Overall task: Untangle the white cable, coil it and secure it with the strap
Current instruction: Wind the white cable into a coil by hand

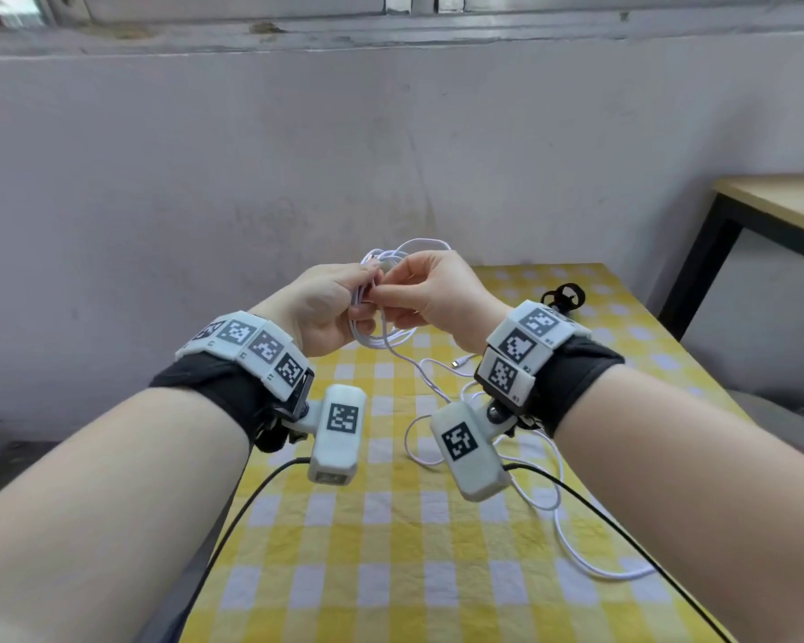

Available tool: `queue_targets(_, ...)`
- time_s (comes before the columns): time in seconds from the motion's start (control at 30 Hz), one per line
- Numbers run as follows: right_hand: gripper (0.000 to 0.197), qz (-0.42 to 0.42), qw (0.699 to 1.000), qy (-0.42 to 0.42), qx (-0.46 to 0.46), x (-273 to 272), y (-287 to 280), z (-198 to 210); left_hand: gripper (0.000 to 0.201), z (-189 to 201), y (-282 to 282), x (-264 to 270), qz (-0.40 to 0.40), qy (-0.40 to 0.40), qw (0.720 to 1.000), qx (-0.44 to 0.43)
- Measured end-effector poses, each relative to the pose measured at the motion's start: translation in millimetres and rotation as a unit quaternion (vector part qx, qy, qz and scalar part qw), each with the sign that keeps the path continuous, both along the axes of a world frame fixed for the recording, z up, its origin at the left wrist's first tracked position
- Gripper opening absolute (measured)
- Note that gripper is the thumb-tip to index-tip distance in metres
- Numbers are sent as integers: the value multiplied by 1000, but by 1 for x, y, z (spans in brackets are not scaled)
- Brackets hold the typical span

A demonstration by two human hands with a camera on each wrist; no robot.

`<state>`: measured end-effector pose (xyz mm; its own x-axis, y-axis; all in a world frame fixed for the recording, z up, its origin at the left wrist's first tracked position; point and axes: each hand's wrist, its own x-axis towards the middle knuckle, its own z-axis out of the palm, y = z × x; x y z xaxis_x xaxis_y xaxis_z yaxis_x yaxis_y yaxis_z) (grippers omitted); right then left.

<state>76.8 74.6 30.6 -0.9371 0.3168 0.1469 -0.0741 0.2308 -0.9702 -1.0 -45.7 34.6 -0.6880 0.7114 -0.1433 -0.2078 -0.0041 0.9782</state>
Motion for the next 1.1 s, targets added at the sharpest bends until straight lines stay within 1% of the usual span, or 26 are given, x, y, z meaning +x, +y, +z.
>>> queue_targets(0.03,18,-24,1000,6,5,-1,3,0,33,0,-1,0,-1,-4,1000,0)
queue_targets(0.07,20,-74,997,15,30,-2,8,0,33,1,-2,-1,-4,-14,1000,3)
queue_targets(0.1,22,-138,988,18,73,-4,15,0,34,2,-4,-1,-13,-28,1000,6)
queue_targets(0.13,26,-197,972,6,131,-5,22,-1,35,2,-5,-2,-30,-40,999,8)
queue_targets(0.17,34,-237,954,-17,182,-5,27,-2,35,3,-7,-2,-51,-49,997,10)
queue_targets(0.2,46,-247,946,-45,205,-4,30,-2,36,3,-8,-1,-72,-58,996,15)
queue_targets(0.23,52,-233,948,-80,199,-4,33,-4,36,3,-8,0,-91,-68,993,23)
queue_targets(0.27,47,-202,958,-110,173,-4,34,-6,36,4,-8,1,-106,-80,991,35)
queue_targets(0.33,14,-100,979,-163,63,-1,35,-9,35,4,-7,2,-118,-108,985,59)
queue_targets(0.37,7,-53,982,-179,-18,1,36,-10,34,5,-7,2,-118,-121,983,66)
queue_targets(0.43,10,8,969,-150,-196,6,39,-9,35,5,-8,0,-110,-138,982,67)
queue_targets(0.47,12,20,959,-123,-255,8,40,-7,36,4,-9,-1,-104,-141,983,62)
queue_targets(0.53,20,26,947,-88,-308,11,39,-2,38,1,-11,-5,-93,-137,985,49)
queue_targets(0.63,33,41,940,-71,-332,11,34,4,37,-2,-13,-5,-92,-128,987,42)
queue_targets(0.7,39,33,934,-63,-351,8,33,5,35,-1,-14,-2,-103,-127,986,40)
queue_targets(0.77,42,18,934,-65,-351,4,33,4,36,1,-14,1,-125,-120,984,30)
queue_targets(0.87,42,-21,941,-60,-332,2,33,3,38,1,-11,3,-145,-110,983,15)
queue_targets(0.97,40,-64,950,-34,-303,0,32,5,37,2,-6,4,-139,-108,984,30)
queue_targets(1.03,36,-63,954,-28,-293,1,28,8,37,5,-4,5,-117,-115,984,64)
queue_targets(1.07,32,-51,957,-36,-284,2,26,9,38,7,-3,4,-101,-118,984,84)
queue_targets(1.1,33,-34,962,-56,-265,4,25,9,38,10,-2,3,-84,-122,984,101)
